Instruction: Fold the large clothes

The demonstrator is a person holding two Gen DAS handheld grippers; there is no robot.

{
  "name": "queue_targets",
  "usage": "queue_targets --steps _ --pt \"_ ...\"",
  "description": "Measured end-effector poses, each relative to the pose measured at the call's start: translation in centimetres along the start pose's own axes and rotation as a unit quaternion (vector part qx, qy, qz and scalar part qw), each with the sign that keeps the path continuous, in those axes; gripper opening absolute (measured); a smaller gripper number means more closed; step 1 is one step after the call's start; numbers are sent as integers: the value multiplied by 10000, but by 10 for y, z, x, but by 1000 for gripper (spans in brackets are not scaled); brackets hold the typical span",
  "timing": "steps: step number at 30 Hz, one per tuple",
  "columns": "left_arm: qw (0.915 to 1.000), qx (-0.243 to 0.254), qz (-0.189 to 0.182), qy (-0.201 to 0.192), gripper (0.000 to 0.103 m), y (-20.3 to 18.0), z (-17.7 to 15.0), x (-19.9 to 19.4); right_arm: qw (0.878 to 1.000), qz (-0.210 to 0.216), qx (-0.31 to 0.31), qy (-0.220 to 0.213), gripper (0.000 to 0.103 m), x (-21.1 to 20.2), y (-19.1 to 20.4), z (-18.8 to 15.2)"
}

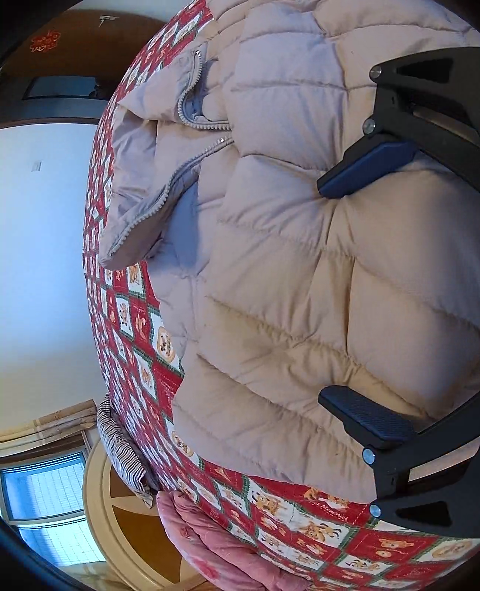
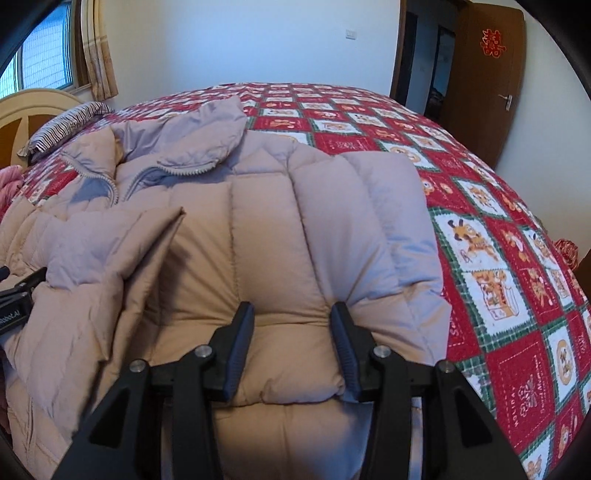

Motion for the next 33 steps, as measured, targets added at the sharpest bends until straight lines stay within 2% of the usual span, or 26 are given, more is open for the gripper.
queue_targets --steps 4,5,6,7,10,13,15,18,23,29,30,31,32,33 --pt "9998 -49 -69 204 102 14 13 -17 9999 121 -63 78 50 -3 1 1" --pt "9998 -123 -114 98 102 20 20 -28 9995 235 -157 170 56 -7 1 3" --pt "9995 -192 -214 -95 102 28 32 -41 9988 349 -231 255 67 -11 1 5" --pt "9991 -199 -302 -223 102 34 44 -50 9977 531 -266 321 72 -17 0 10" --pt "9976 -207 -609 -243 102 39 78 -53 9942 1069 -93 21 75 -37 -6 33" --pt "9976 -189 -648 -138 102 38 112 -31 9883 1516 93 -153 75 -40 -4 68" --pt "9982 -87 -587 -65 102 32 132 -10 9865 1628 122 -96 75 -28 1 91" --pt "9984 -8 -553 146 102 27 154 24 9880 1538 113 -67 75 -1 5 125" --pt "9984 310 -444 173 102 6 180 65 9898 1399 221 135 75 51 3 166" --pt "9975 473 -429 297 101 -10 188 106 9876 1483 369 372 75 94 4 188" --pt "9974 485 -436 318 95 -12 188 111 9868 1526 356 402 75 99 7 190" --pt "9967 538 -496 352 73 -14 188 114 9857 1580 316 488 75 106 11 191" --pt "9952 625 -635 416 56 -19 188 117 9855 1583 253 552 75 112 15 191" --pt "9934 705 -761 493 23 -23 186 119 9859 1564 182 571 69 115 18 192"
Point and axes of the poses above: each gripper's, at about its wrist camera, not at the fingertips, and x roughly the way its jaws point, y to its left, z to its top, the point moved 3 cm from there along x, roughly the way its jaws point
